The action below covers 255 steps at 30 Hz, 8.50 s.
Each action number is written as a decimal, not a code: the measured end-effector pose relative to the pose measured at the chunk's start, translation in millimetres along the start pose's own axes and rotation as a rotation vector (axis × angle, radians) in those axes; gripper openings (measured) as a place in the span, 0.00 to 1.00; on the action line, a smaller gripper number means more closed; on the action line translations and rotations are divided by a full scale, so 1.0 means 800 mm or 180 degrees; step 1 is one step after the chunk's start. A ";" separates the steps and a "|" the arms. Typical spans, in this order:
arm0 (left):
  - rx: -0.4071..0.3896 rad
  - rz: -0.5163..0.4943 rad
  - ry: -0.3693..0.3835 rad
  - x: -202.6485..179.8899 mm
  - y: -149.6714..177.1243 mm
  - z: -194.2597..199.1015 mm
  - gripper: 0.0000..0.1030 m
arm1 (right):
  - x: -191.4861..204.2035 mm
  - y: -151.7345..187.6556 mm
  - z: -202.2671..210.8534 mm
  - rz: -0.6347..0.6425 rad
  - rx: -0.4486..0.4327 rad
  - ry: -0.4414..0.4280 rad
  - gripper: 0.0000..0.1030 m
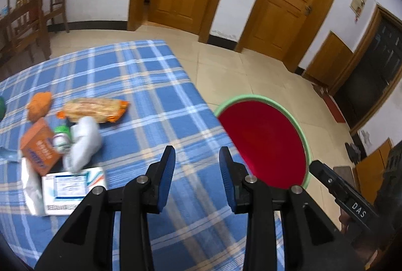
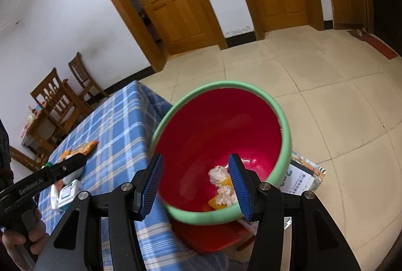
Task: Collect trash
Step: 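Move both open tools back over the table items, then grasp the white tissue pack with the left tool while the right tool grasps the white cloth, then lift both items and carry them over the red bucket, then open the right tool to drop the cloth while the left tool releases the tissue pack, then move both open tools back over the table items, then grasp the orange box with the left tool while the right tool grasps the white medicine box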
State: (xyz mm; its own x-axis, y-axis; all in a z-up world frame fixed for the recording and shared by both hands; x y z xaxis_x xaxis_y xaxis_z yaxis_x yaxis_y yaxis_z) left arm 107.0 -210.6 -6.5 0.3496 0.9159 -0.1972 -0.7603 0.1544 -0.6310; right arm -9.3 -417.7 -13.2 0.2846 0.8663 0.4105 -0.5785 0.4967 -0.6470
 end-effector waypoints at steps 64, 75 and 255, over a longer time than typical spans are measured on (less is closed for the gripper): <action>0.0063 0.1009 -0.0555 0.248 0.062 0.019 0.33 | 0.286 0.046 -0.188 0.1087 0.1139 -0.1049 0.42; -0.0049 0.1064 -0.0515 0.251 0.064 0.041 0.30 | 0.289 0.051 -0.171 0.1111 0.1035 -0.1157 0.10; -0.0389 0.1180 -0.0621 0.282 0.059 0.123 0.56 | 0.240 0.084 -0.074 0.0931 0.0811 -0.0636 0.62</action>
State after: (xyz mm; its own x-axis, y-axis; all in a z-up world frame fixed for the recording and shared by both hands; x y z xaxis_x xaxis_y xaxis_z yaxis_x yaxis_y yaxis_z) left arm 96.2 40.0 -6.8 -0.0536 0.9558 -0.2891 -0.7404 -0.2323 -0.6308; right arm 52.0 -214.9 -16.0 -0.0583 0.9288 0.3659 -0.7901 0.1811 -0.5856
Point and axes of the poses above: each gripper's, at about its wrist camera, not at the fingertips, and z roughly against the way its jaws point, x to its left, y to its underside, the point moved 2 cm from there along -z, roughly the way its jaws point, and after that the axes turned 4 degrees about -y, right-handed, at the moved point
